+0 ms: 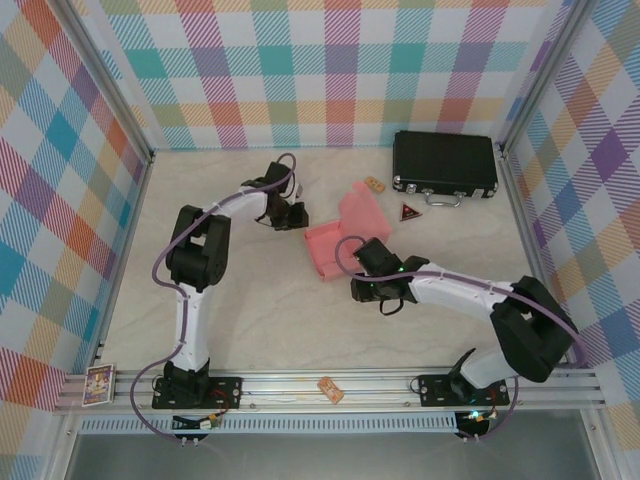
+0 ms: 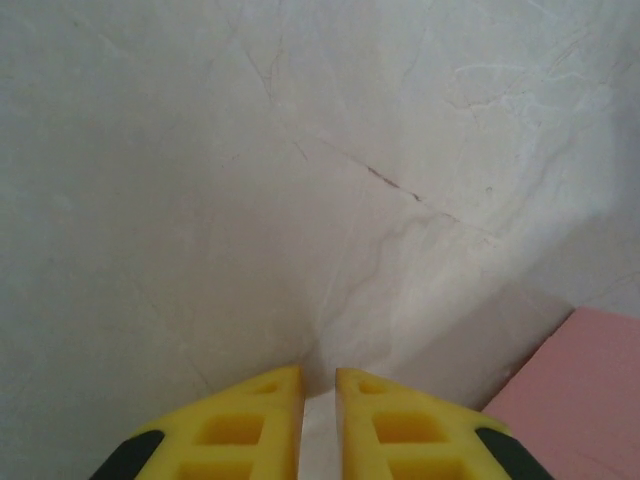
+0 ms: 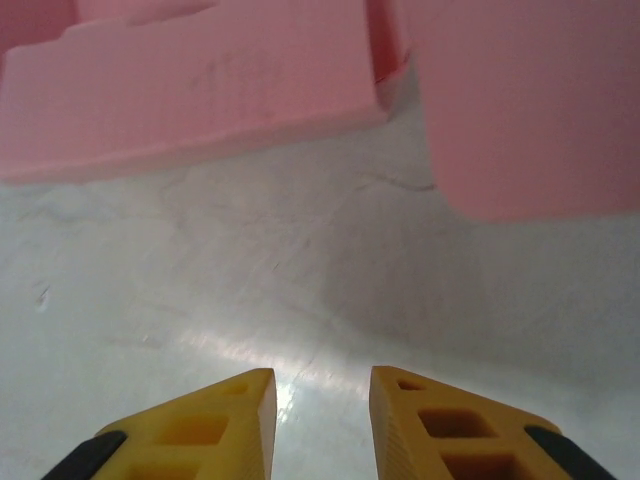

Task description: Fold the paper box

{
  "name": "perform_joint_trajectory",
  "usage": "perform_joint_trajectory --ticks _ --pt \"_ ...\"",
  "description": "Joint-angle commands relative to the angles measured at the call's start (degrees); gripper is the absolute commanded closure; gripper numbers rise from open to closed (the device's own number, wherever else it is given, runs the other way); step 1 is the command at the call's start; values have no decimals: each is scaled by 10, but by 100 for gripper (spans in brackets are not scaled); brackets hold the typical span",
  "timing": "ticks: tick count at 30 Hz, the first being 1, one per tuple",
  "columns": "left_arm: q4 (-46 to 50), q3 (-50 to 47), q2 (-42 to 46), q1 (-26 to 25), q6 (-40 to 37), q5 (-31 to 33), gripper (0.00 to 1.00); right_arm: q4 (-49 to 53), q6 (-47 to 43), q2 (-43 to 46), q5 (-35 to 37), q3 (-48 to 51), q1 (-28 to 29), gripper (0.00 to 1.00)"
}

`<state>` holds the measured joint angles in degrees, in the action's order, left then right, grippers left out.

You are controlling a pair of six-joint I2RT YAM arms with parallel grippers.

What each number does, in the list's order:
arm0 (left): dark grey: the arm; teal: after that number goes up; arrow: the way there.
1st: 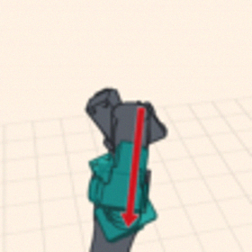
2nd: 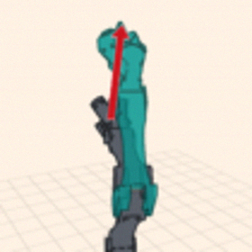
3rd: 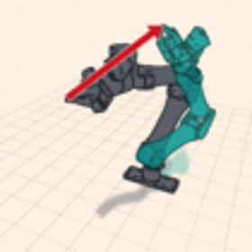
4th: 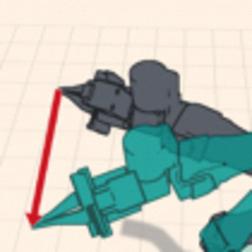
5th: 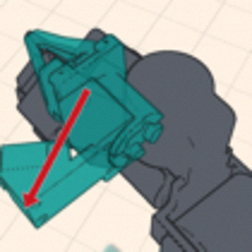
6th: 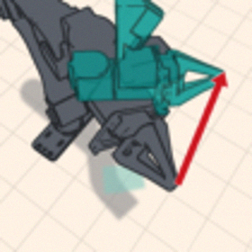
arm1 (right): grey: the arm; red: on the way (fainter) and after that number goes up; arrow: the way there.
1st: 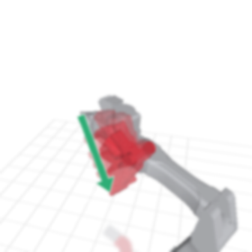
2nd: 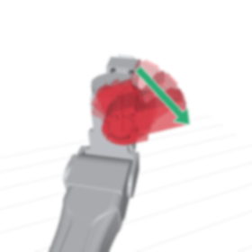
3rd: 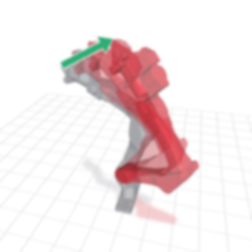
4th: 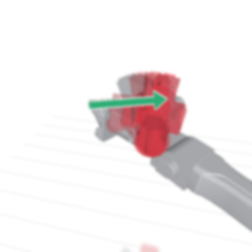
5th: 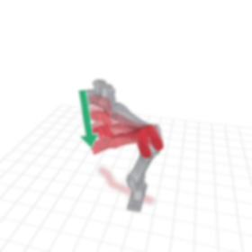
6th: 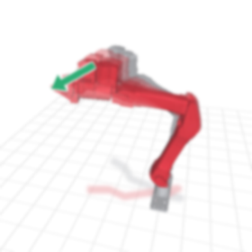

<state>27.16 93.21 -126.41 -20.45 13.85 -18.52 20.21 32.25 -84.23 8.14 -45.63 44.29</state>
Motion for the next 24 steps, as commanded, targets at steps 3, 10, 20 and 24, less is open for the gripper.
perform_joint_trajectory --ticks 3,10,20,24 --pt "14 -78 49 -12 6 -27 84 -10 6 -49 77 -44 3 70" --pt "-9 -144 85 -20 22 -40 84 26 -7 -105 133 -91 -3 71" --pt "-58 -251 154 -49 70 -41 83 34 -66 -147 186 -122 -31 70" --pt "-80 -278 161 -61 86 -46 83 22 -100 -157 189 -131 -38 70"
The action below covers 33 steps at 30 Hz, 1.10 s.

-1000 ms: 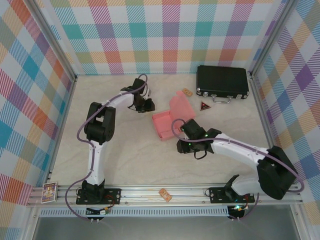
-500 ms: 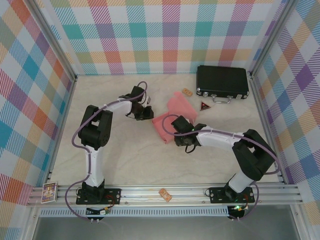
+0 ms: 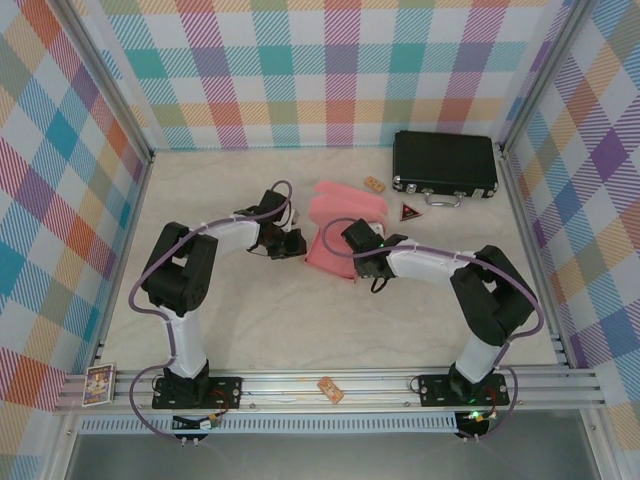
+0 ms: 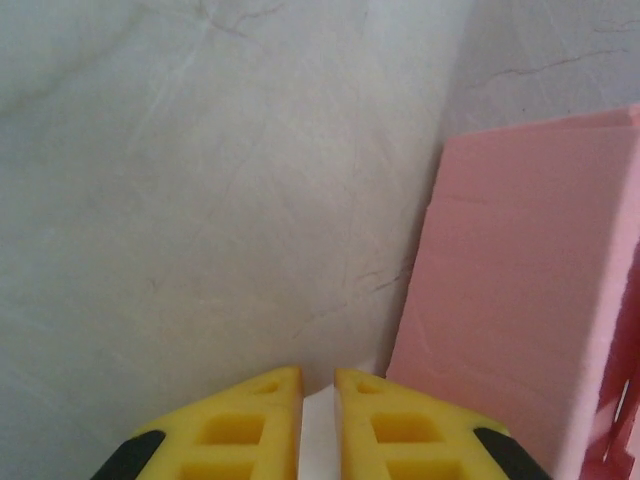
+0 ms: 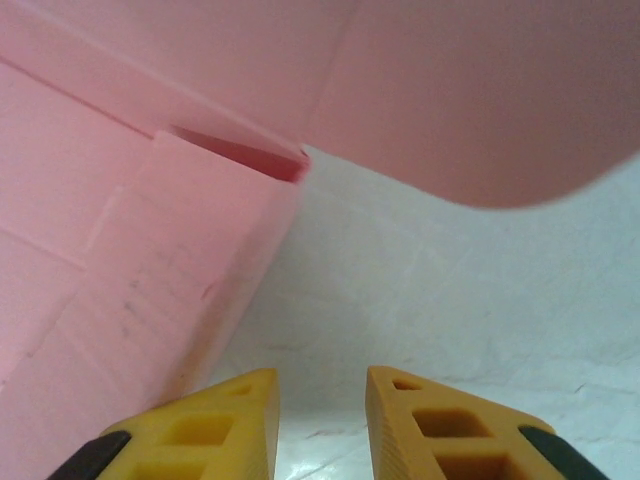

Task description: Fold the paper box

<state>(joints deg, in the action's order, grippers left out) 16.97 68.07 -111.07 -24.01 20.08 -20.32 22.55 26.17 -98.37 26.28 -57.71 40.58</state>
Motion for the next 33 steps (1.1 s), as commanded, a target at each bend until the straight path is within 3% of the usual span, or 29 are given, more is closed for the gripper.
perform_joint_trajectory --ticks 1,10,24,33 --pt "18 -31 8 -30 27 -28 83 -4 -47 -19 3 -12 -4 69" --pt "-28 -62 21 -67 69 -29 83 -10 -82 6 -11 -4 -41 68" --pt "-53 -86 42 -82 115 11 83 17 -69 113 -160 42 -138 65" --pt "-51 -95 59 -82 116 43 84 -37 -19 116 -318 50 -175 53"
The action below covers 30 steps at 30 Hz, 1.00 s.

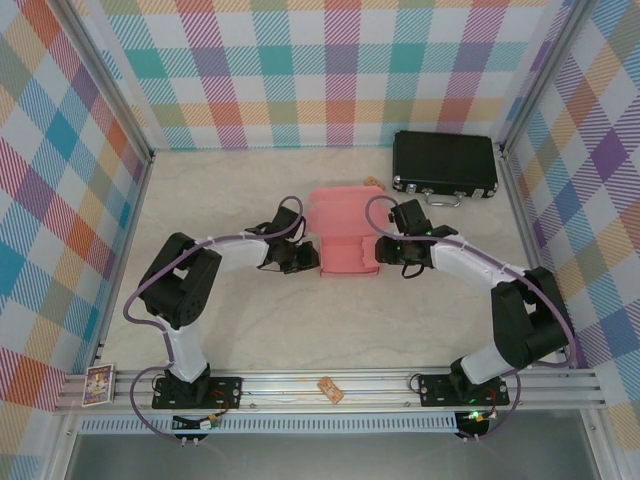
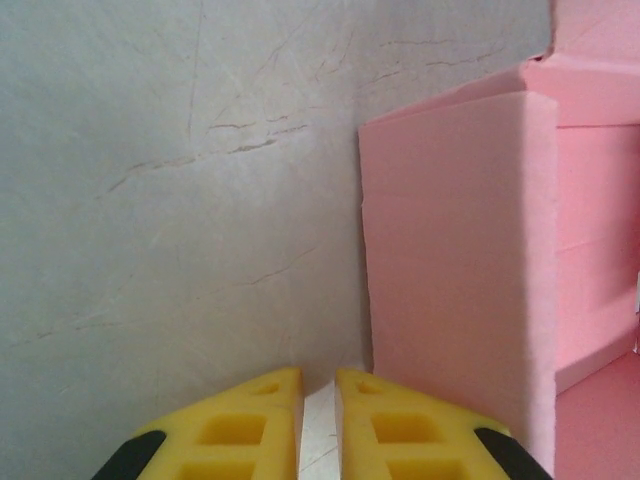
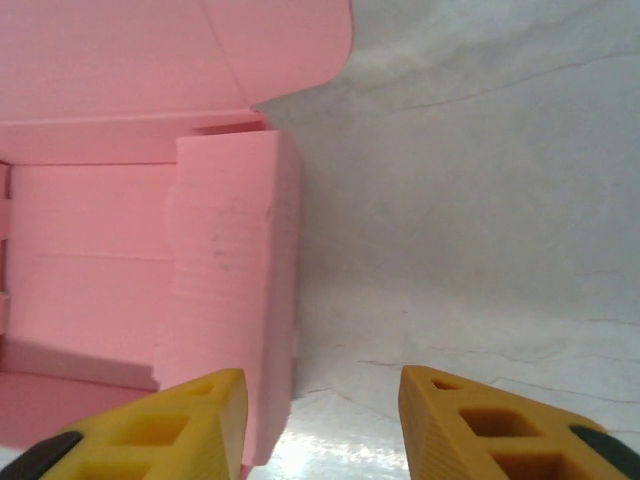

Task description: Fold the paper box

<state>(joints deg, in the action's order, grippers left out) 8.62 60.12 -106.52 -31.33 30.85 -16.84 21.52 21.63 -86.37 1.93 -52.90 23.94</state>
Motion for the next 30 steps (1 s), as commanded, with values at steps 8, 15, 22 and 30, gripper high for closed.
perform_joint_trajectory --ticks 8,15,22,30 --pt "29 -20 13 -9 7 9 84 -74 78 -53 -89 -2 -21 53" --pt "29 -22 14 -9 4 9 84 -134 97 -66 -97 13 -23 58" --pt "29 -24 15 -9 2 10 85 -153 128 -94 -79 11 -26 59" --pt "28 -26 14 -9 0 9 86 -163 131 -119 -77 8 -25 66"
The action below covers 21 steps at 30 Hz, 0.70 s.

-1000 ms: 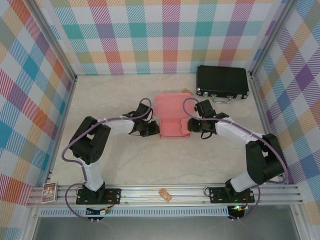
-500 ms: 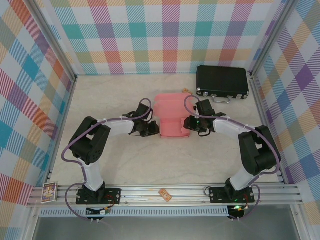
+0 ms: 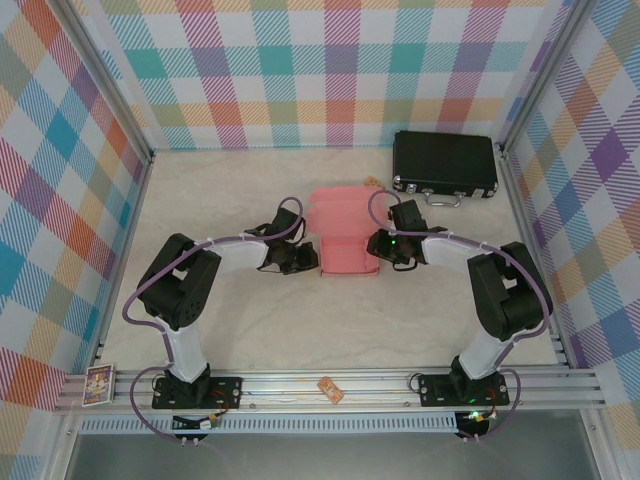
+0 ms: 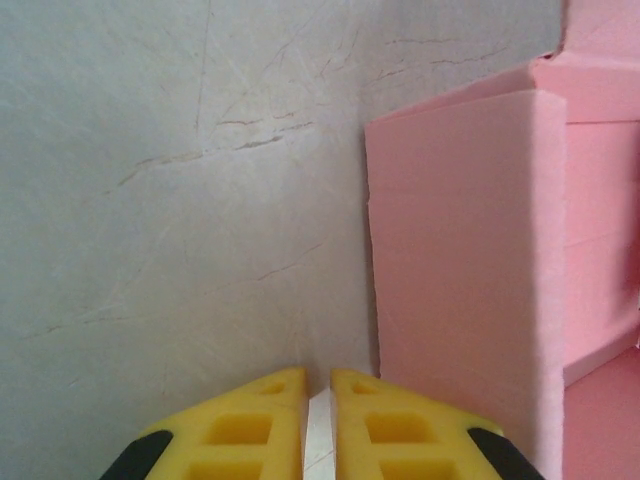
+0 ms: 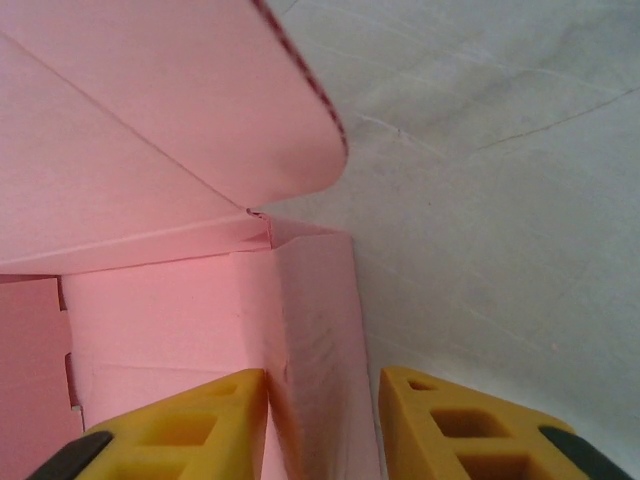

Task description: Fold the paper box

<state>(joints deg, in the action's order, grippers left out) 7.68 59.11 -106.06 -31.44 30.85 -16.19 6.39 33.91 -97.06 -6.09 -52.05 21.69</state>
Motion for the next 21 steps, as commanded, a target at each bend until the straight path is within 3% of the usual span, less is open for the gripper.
perform_joint_trajectory --ticks 1,11,21 --pt "38 -16 10 -7 0 3 86 -9 8 -16 4 -2 -3 68" --pt "37 -15 6 -7 -3 -1 86 42 -8 -40 52 -36 14 81" --pt "36 -14 6 -7 -5 1 87 123 -51 -74 130 -95 52 85"
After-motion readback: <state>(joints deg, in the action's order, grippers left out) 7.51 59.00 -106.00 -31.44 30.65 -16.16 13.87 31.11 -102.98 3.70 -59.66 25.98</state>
